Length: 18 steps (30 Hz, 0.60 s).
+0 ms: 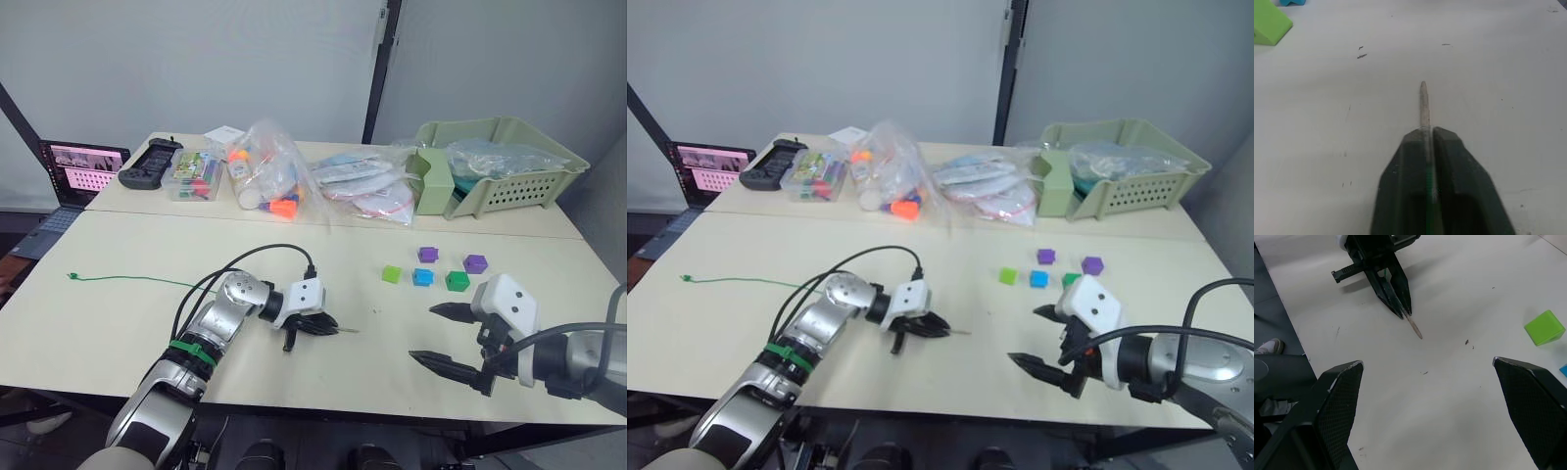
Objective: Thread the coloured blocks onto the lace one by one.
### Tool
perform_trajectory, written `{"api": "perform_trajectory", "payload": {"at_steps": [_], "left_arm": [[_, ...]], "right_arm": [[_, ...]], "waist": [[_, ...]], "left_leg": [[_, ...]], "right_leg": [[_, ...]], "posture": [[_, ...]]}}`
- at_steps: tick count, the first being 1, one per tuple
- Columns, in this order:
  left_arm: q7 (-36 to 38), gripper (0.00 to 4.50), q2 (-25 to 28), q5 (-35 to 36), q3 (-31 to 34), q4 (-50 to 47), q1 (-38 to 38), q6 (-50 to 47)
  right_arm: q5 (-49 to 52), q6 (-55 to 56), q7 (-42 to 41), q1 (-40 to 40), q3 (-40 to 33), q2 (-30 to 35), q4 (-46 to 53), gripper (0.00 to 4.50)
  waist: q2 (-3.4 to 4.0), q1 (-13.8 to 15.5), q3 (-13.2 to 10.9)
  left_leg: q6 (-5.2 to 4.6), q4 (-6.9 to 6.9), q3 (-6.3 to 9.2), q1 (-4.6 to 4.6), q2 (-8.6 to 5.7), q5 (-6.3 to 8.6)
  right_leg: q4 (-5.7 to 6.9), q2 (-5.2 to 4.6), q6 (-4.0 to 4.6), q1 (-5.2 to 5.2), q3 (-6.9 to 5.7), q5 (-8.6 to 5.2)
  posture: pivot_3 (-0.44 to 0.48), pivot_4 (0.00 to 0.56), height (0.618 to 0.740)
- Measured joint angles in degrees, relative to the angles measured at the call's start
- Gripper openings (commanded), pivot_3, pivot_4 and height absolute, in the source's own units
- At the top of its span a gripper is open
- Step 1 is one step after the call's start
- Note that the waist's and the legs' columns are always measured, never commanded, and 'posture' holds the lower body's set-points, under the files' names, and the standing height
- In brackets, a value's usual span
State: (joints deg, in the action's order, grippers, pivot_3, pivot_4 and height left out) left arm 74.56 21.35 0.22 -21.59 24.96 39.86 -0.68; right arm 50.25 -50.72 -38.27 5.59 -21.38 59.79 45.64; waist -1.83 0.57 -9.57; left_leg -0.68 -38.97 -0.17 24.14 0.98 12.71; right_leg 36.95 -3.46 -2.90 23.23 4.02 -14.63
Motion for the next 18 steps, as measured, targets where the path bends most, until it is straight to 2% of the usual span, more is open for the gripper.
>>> {"api": "perform_trajectory", "payload": {"at_steps": [8, 18], "left_arm": [[1.5, 0.05, 1.3, 1.9, 0.8, -0.2, 0.0, -2.0], [5.5, 0.05, 8.6, 11.2, 7.0, -14.9, 2.6, -18.9]], "right_arm": [[-0.7, 0.0, -0.6, 0.1, 0.0, 0.0, 0.0, 4.5], [-7.3, 4.3, -2.2, 5.6, -4.2, -3.2, -5.0, 4.5]], "waist": [[0.0, -0.2, 0.0], [0.0, -0.2, 0.0]], "left_leg": [[0.0, 0.02, 0.01, 0.0, 0.03, 0.0], [0.0, 0.0, 0.04, 0.01, 0.01, 0.0]], "right_leg": [[0.01, 0.02, 0.0, 0.02, -0.01, 0.0], [0.01, 0.01, -0.02, 0.02, -0.03, -0.01]], "posture": [[0.0, 0.15, 0.737], [0.0, 0.15, 0.737]]}}
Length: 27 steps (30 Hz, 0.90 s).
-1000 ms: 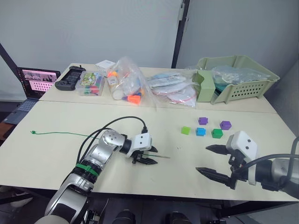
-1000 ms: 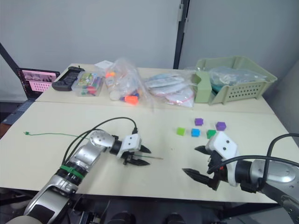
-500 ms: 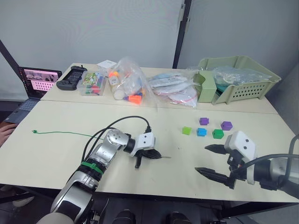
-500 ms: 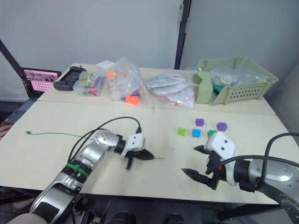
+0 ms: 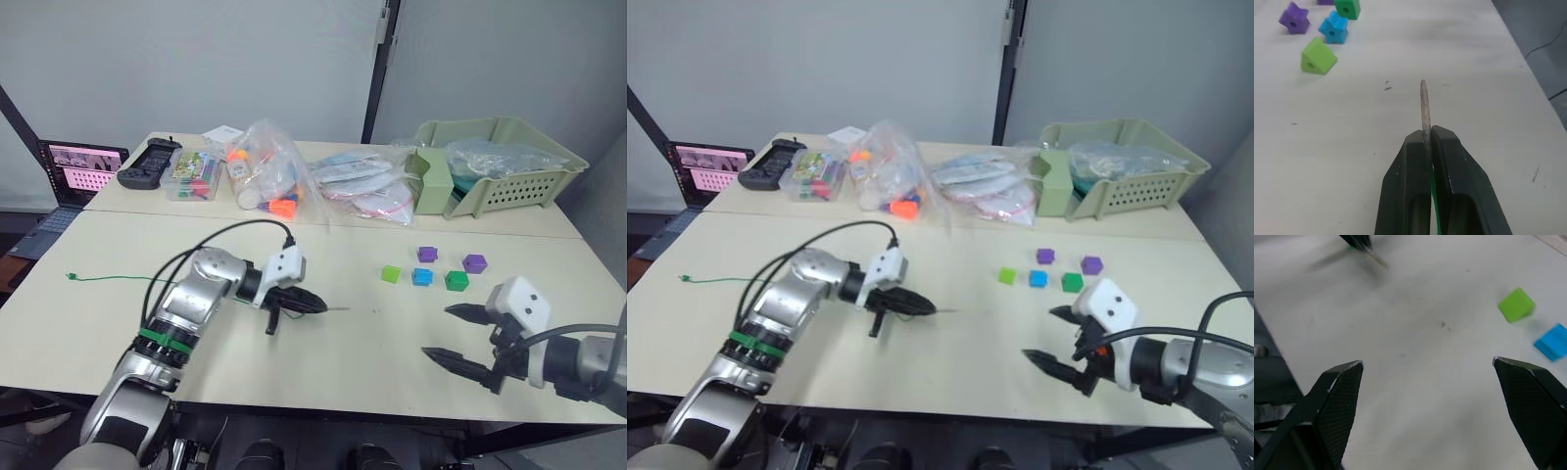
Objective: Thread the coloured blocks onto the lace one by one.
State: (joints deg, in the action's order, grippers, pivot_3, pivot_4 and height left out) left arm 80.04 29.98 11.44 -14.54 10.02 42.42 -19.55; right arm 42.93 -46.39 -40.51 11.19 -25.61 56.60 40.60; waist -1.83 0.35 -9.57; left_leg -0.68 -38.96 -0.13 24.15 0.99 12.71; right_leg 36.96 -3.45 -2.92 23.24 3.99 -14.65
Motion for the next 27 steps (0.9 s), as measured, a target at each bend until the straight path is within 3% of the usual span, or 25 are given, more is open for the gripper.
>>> {"api": "perform_trajectory", "payload": {"at_steps": [8, 13, 20, 27], "left_arm": [[0.6, 0.05, 4.9, 3.5, 0.8, -8.6, 0.4, -7.6], [-0.9, 0.05, 5.7, 4.6, 1.1, -11.3, 0.2, -9.7], [-3.2, 0.05, 5.4, 5.5, 1.4, -13.2, -1.2, -11.0], [-5.5, 0.05, 4.4, 6.8, 1.3, -15.6, -2.5, -12.0]], "right_arm": [[-5.7, 4.9, -0.5, 1.1, -1.2, -4.0, -4.9, 4.5], [-13.1, 9.0, -2.5, -3.3, 3.5, 1.0, -11.8, 4.5], [-29.8, 22.2, -9.6, -22.2, 20.7, 9.8, -33.5, 4.5], [-47.4, 40.9, -16.9, -51.3, 38.6, 2.9, -66.4, 4.5]], "waist": [[0.01, -0.4, 0.0], [0.02, -0.7, 0.0], [0.07, -1.2, 0.0], [0.2, -1.6, -0.1]], "left_leg": [[0.0, 0.02, 0.0, -0.02, 0.01, 0.0], [0.0, 0.02, -0.05, -0.04, 0.0, 0.0], [0.0, 0.09, -0.08, -0.08, 0.02, 0.0], [0.0, 0.14, -0.13, -0.08, 0.01, 0.0]], "right_leg": [[0.01, 0.02, 0.0, 0.0, 0.0, 0.0], [0.01, 0.01, 0.0, 0.0, 0.03, -0.01], [0.0, 0.02, 0.02, 0.03, 0.03, -0.01], [0.0, 0.01, 0.04, 0.12, 0.07, 0.0]], "posture": [[0.0, 0.15, 0.737], [0.0, 0.15, 0.737], [0.0, 0.15, 0.737], [0.0, 0.15, 0.737]]}}
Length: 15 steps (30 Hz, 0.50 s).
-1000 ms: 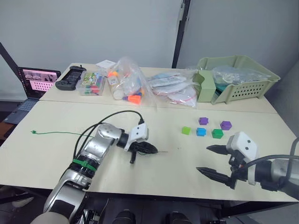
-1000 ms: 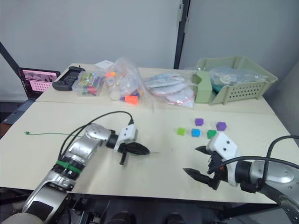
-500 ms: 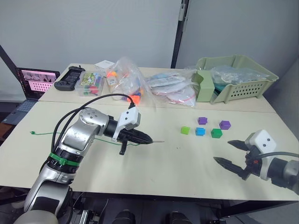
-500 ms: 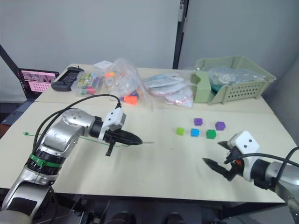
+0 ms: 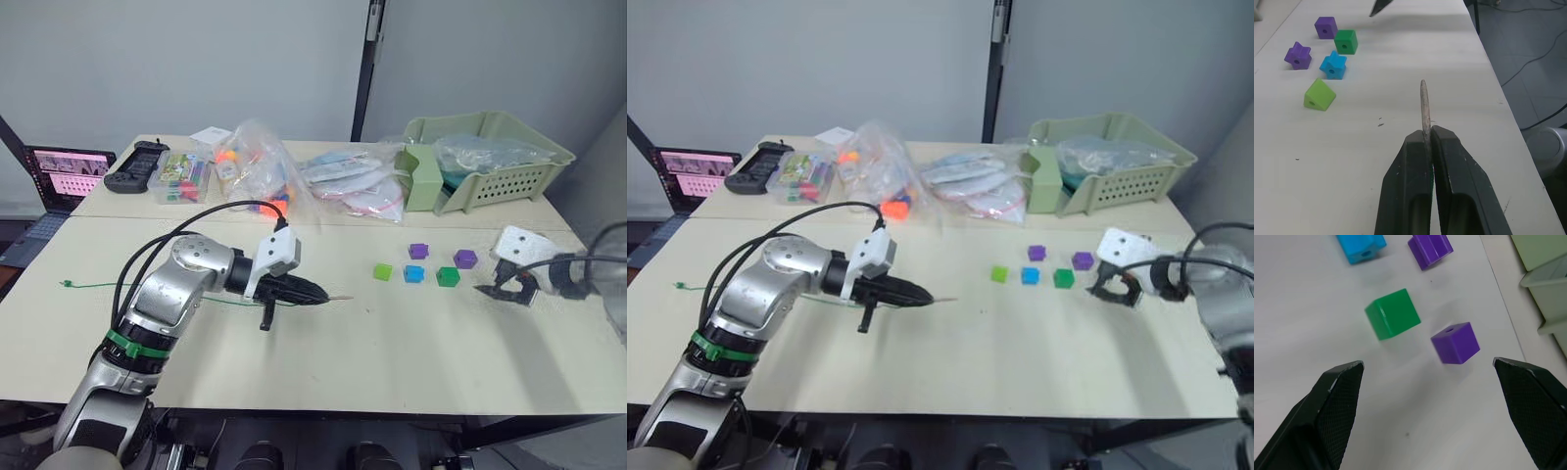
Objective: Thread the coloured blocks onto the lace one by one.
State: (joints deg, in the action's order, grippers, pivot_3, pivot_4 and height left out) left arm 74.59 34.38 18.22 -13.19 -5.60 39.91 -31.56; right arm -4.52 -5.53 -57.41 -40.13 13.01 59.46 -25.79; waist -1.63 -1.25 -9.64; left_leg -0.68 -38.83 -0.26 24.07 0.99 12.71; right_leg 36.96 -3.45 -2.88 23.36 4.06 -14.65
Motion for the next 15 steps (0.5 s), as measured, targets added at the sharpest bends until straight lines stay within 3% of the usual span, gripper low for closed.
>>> {"api": "perform_trajectory", "payload": {"at_steps": [4, 8, 15], "left_arm": [[-1.6, 0.05, -0.1, 0.3, 0.1, -1.4, -0.6, -0.9], [-2.9, 0.05, 0.2, 1.0, 0.8, -2.9, -2.0, -2.0], [-5.2, 0.05, 1.8, 2.3, 1.1, -6.2, -4.0, -3.8]], "right_arm": [[-8.0, 9.8, 1.8, -11.7, 5.3, -6.2, -17.9, 4.5], [-13.5, 16.6, 6.5, -17.9, 7.9, -9.4, -31.4, 4.5], [-16.1, 17.8, 10.4, -24.6, 6.5, -11.9, -43.9, 4.5]], "waist": [[0.05, -0.2, 0.0], [0.06, 0.0, 0.0], [0.1, -0.4, -0.1]], "left_leg": [[0.0, 0.04, 0.03, 0.01, -0.04, 0.0], [0.0, 0.06, 0.06, 0.02, -0.11, 0.0], [0.01, 0.09, 0.08, 0.0, -0.09, 0.0]], "right_leg": [[0.06, -0.04, 0.02, 0.03, 0.0, 0.02], [0.12, -0.12, 0.03, 0.06, -0.01, 0.03], [0.16, -0.12, 0.05, 0.1, 0.0, 0.04]], "posture": [[0.0, 0.15, 0.737], [0.0, 0.15, 0.737], [0.0, 0.15, 0.737]]}}
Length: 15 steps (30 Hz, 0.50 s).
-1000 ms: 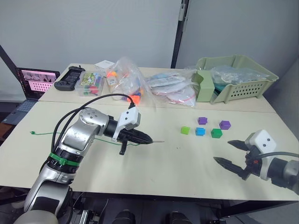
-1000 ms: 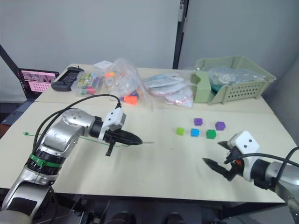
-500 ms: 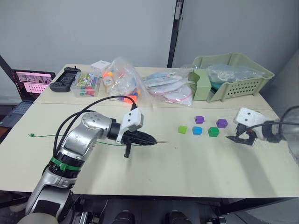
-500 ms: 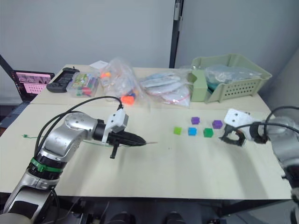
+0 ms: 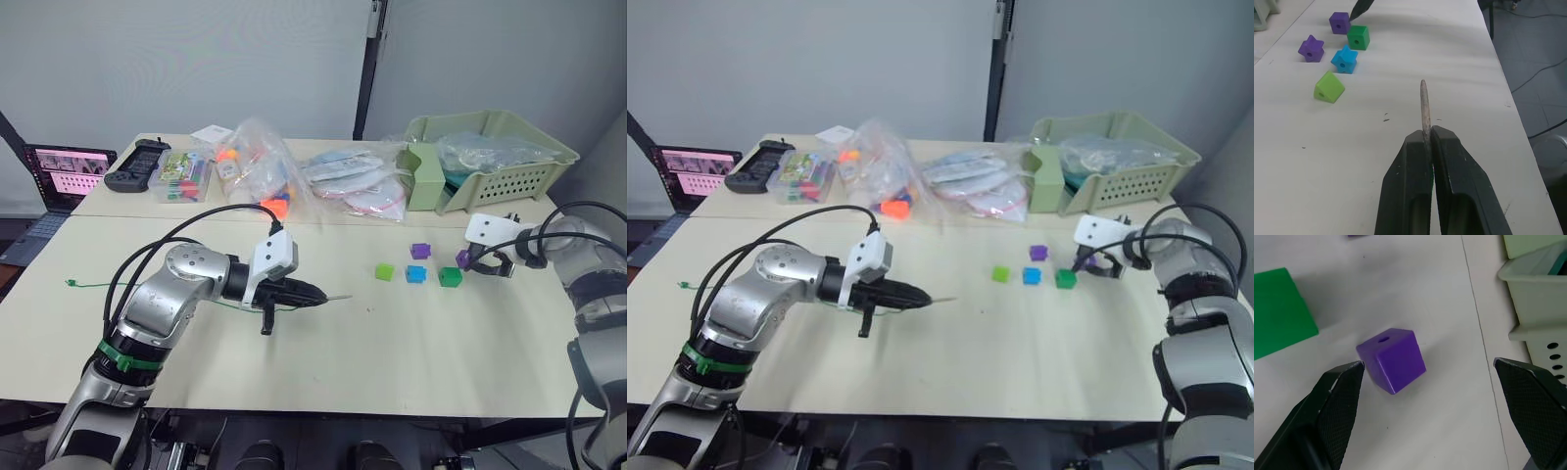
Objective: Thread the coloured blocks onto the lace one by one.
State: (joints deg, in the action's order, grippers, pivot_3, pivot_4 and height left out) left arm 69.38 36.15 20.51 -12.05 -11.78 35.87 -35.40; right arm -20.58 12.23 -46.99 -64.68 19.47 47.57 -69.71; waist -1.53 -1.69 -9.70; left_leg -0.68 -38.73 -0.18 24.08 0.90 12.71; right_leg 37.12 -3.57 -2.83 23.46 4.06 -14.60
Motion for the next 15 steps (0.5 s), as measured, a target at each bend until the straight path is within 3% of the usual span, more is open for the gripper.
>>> {"api": "perform_trajectory", "payload": {"at_steps": [6, 15], "left_arm": [[-1.2, 0.05, 0.4, 0.5, 0.0, -1.1, -0.6, -0.7], [-1.3, 0.05, 0.7, 1.2, -0.2, -1.1, -0.3, -0.9]], "right_arm": [[11.1, -16.0, 3.9, -2.7, -14.1, -2.4, -1.1, 4.5], [22.2, -25.5, 17.1, 8.0, -28.6, -7.5, 4.3, 4.5]], "waist": [[0.01, -0.5, 0.0], [0.04, -0.9, 0.0]], "left_leg": [[0.0, 0.04, 0.13, -0.04, 0.01, 0.0], [0.0, 0.07, 0.11, -0.08, -0.02, 0.0]], "right_leg": [[0.04, 0.01, 0.04, -0.06, -0.06, 0.03], [0.02, 0.02, 0.03, -0.12, -0.03, 0.04]], "posture": [[0.0, 0.15, 0.737], [0.0, 0.15, 0.737]]}}
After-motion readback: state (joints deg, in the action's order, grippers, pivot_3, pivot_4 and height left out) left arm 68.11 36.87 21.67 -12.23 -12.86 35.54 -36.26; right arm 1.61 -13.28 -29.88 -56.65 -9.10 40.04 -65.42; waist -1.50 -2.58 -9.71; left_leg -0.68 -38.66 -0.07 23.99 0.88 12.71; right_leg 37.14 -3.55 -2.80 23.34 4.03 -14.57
